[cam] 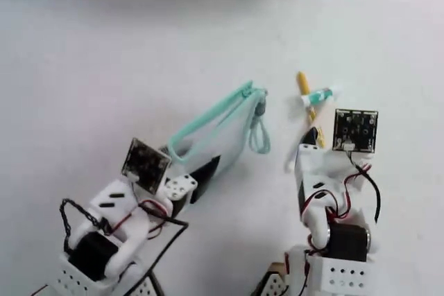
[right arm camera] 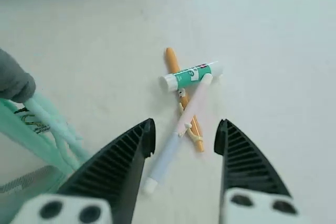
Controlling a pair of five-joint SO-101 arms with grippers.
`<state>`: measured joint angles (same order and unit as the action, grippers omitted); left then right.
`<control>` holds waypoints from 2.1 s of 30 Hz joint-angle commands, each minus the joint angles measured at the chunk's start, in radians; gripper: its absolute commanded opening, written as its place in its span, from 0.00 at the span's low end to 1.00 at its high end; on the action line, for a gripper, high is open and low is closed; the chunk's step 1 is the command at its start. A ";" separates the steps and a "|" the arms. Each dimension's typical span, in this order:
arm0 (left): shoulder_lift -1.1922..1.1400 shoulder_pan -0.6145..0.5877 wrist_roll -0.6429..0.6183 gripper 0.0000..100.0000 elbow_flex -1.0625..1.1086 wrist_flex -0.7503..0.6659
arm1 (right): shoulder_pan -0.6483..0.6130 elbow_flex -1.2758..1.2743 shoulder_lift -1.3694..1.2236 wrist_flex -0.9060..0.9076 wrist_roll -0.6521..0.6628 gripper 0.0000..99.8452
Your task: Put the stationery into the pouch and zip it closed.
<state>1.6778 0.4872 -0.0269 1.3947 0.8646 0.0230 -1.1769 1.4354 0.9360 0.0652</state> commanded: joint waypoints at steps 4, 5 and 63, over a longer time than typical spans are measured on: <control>0.153 -0.054 -0.006 0.21 0.041 -0.015 | 0.021 0.350 -0.364 0.090 0.000 0.18; 0.148 -0.067 -0.006 0.21 0.040 -0.015 | 0.044 0.417 -0.449 0.105 -0.003 0.18; 0.147 -0.087 -0.006 0.21 0.150 -0.141 | 0.136 1.083 -1.808 0.001 -0.222 0.02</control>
<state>1.8174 0.4028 -0.0269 1.5758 0.7204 0.1274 -0.1274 -0.3874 0.9467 -0.1573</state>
